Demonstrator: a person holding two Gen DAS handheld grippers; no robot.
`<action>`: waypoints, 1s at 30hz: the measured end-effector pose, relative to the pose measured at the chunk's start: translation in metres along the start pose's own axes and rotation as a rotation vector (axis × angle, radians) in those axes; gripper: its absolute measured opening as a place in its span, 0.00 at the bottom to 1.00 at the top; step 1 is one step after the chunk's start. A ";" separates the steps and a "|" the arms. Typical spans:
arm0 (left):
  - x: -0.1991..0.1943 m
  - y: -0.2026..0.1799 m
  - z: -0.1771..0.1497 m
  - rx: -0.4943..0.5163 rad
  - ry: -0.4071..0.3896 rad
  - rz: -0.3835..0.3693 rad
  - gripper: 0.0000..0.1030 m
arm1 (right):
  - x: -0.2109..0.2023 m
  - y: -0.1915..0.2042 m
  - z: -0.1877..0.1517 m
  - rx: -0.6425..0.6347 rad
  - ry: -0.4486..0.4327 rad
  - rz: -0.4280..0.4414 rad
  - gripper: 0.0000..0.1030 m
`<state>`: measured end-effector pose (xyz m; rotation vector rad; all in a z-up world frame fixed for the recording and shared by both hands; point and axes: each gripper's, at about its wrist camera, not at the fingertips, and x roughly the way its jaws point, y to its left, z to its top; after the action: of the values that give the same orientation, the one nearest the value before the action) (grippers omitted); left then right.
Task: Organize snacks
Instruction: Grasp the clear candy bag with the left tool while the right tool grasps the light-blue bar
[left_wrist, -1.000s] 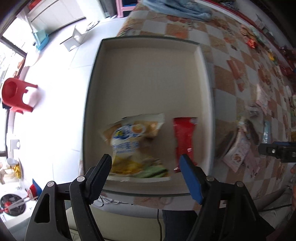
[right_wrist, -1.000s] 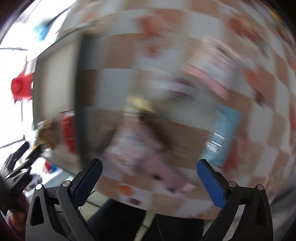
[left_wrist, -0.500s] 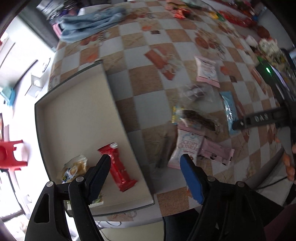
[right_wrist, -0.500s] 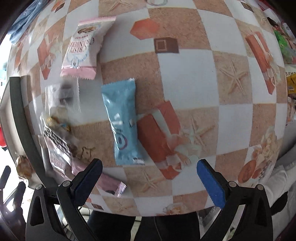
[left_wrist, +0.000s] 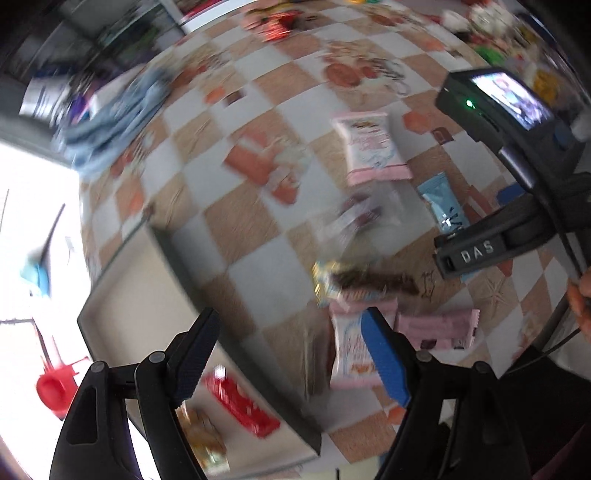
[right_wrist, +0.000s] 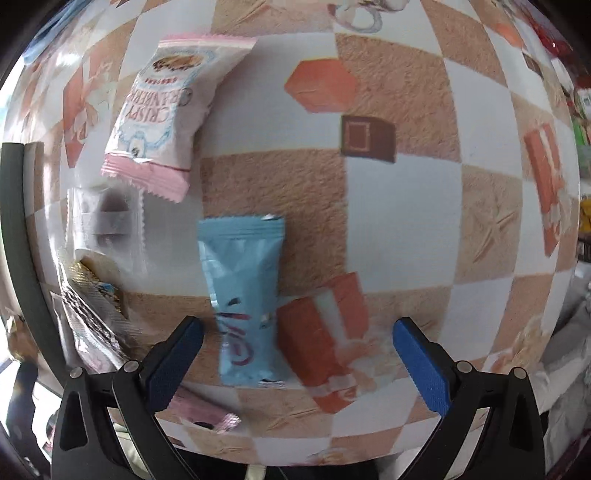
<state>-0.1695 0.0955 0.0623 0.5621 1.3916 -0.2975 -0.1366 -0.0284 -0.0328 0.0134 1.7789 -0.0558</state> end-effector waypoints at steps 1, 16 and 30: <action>0.003 -0.006 0.006 0.030 -0.007 0.005 0.80 | -0.002 -0.009 0.001 -0.002 -0.003 -0.002 1.00; 0.061 -0.045 0.073 0.242 0.020 -0.027 0.80 | 0.006 -0.026 -0.023 -0.071 -0.010 -0.021 1.00; 0.077 0.045 0.054 -0.266 0.129 -0.188 0.81 | 0.001 -0.011 -0.023 -0.128 -0.015 -0.036 1.00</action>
<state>-0.0875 0.1136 -0.0001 0.2342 1.5833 -0.2248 -0.1593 -0.0380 -0.0287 -0.1116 1.7646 0.0318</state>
